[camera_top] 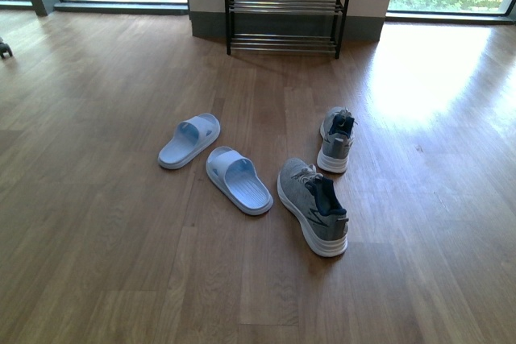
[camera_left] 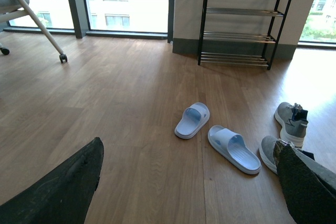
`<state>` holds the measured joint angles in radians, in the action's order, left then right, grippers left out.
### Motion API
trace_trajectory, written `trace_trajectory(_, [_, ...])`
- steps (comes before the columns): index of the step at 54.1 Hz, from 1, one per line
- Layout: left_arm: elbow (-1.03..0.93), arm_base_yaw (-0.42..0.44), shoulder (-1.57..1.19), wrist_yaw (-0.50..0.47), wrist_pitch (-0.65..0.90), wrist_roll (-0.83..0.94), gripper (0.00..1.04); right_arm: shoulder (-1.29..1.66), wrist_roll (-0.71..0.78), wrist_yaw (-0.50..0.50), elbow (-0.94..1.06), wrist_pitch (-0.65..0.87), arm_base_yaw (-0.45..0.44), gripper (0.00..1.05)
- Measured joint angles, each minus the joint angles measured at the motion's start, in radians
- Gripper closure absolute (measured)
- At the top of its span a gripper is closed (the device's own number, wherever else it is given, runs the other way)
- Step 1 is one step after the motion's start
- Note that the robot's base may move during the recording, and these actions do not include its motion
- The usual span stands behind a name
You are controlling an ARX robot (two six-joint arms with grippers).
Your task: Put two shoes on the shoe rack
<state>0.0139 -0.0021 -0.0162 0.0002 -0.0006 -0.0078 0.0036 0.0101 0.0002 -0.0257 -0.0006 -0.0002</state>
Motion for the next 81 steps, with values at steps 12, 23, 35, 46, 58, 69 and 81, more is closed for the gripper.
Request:
trace_trajectory(12, [0.0, 0.0, 0.0, 0.0, 0.0, 0.0, 0.09, 0.0, 0.0, 0.0, 0.0, 0.0, 0.0, 0.09])
trace_trajectory(23, [0.0, 0.0, 0.0, 0.0, 0.0, 0.0, 0.09, 0.0, 0.0, 0.0, 0.0, 0.0, 0.0, 0.09])
trace_trajectory(35, [0.0, 0.0, 0.0, 0.0, 0.0, 0.0, 0.09, 0.0, 0.0, 0.0, 0.0, 0.0, 0.0, 0.09])
trace_trajectory(46, [0.0, 0.0, 0.0, 0.0, 0.0, 0.0, 0.09, 0.0, 0.0, 0.0, 0.0, 0.0, 0.0, 0.09])
trace_trajectory(58, [0.0, 0.0, 0.0, 0.0, 0.0, 0.0, 0.09, 0.0, 0.0, 0.0, 0.0, 0.0, 0.0, 0.09])
trace_trajectory(69, [0.0, 0.0, 0.0, 0.0, 0.0, 0.0, 0.09, 0.0, 0.0, 0.0, 0.0, 0.0, 0.0, 0.09])
trace_trajectory(81, [0.0, 0.0, 0.0, 0.0, 0.0, 0.0, 0.09, 0.0, 0.0, 0.0, 0.0, 0.0, 0.0, 0.09])
